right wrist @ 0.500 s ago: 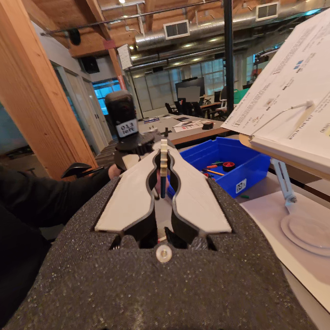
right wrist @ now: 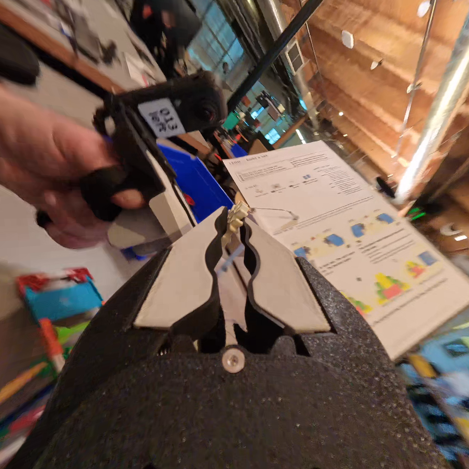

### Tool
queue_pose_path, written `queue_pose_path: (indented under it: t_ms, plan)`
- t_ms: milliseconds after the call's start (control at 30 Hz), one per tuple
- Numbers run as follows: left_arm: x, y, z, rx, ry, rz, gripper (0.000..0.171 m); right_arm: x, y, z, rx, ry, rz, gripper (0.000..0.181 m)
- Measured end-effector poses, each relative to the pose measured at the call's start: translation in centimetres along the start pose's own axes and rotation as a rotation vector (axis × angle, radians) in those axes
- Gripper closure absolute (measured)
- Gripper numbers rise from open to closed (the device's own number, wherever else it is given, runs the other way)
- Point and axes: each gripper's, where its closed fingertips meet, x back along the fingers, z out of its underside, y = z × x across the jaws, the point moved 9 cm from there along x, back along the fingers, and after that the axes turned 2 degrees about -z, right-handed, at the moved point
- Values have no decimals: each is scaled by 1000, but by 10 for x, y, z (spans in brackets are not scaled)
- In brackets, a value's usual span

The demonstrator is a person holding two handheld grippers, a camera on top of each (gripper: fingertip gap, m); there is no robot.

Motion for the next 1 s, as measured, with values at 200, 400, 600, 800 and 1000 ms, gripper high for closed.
queue_pose_path:
  t_ms: [200, 400, 600, 800, 1000]
  plan:
    - [0, -4, 4, -58, 67, 39, 169, 8, 3, -5, 37, -24, -77, 176]
    - [-1, -28, 5, -655, 256, -153, 170, 14, -5, 8, -508, -180, -492, 176]
    - [-4, -35, 11, -843, 348, -232, 169, 10, 8, 7, -409, -120, -474, 177]
    - [2, -31, 0, -605, 243, -120, 169, 11, 8, -10, -162, -79, -261, 178]
    - [-10, -11, 13, -87, 213, 120, 171, 4, 29, -9, 394, 155, -10, 179]
